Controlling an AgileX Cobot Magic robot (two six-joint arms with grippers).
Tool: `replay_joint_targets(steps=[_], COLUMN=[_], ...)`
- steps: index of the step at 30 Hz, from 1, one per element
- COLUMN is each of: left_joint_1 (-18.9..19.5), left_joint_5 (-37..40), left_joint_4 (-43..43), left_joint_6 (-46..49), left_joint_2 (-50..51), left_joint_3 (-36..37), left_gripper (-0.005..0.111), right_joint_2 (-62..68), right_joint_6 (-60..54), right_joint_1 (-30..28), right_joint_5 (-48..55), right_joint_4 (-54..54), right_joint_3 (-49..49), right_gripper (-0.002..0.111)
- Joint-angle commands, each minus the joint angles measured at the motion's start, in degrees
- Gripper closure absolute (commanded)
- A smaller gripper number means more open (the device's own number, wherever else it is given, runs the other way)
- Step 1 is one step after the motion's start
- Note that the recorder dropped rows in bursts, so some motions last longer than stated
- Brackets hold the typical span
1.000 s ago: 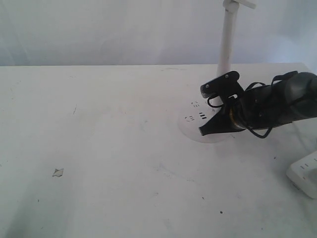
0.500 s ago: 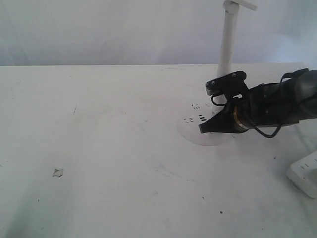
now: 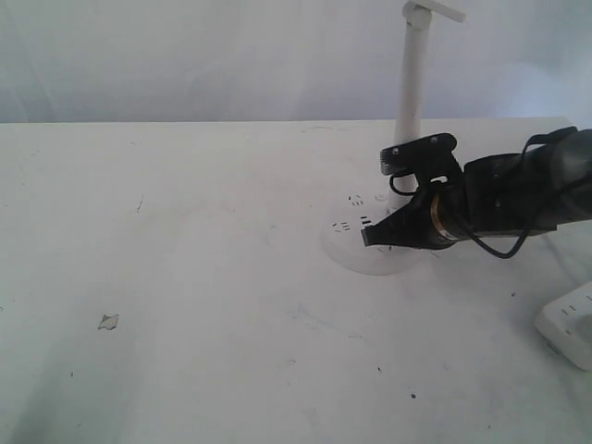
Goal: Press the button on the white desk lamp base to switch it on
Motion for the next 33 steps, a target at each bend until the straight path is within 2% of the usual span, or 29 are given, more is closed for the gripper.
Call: replay_joint_targets(steps=[1,11,33], left_joint_1=[0.0,0.0,0.0], left_joint_5=[-0.4,-0.4,-0.4], left_joint_4=[-0.4,-0.4,-0.4], left_joint_6=[-0.1,-0.1,-0.1], left_joint_2=[-0.3,-0.3,-0.3], left_joint_3=[-0.2,-0.2,-0.2], left_gripper=[0.106,0.106,0.106], right_joint_2=[0.1,0.1,-1.8], right_joint_6=[-0.1,-0.1,-1.0], right_joint_1=[0.1,0.1,0.1], right_joint_5=[-2.8,0.2,0.2], right_joint_4=[1.0,1.6,2.8], right_joint_3=[-1.2,-1.4,1.0], right_gripper=[0.108,0.108,0.108])
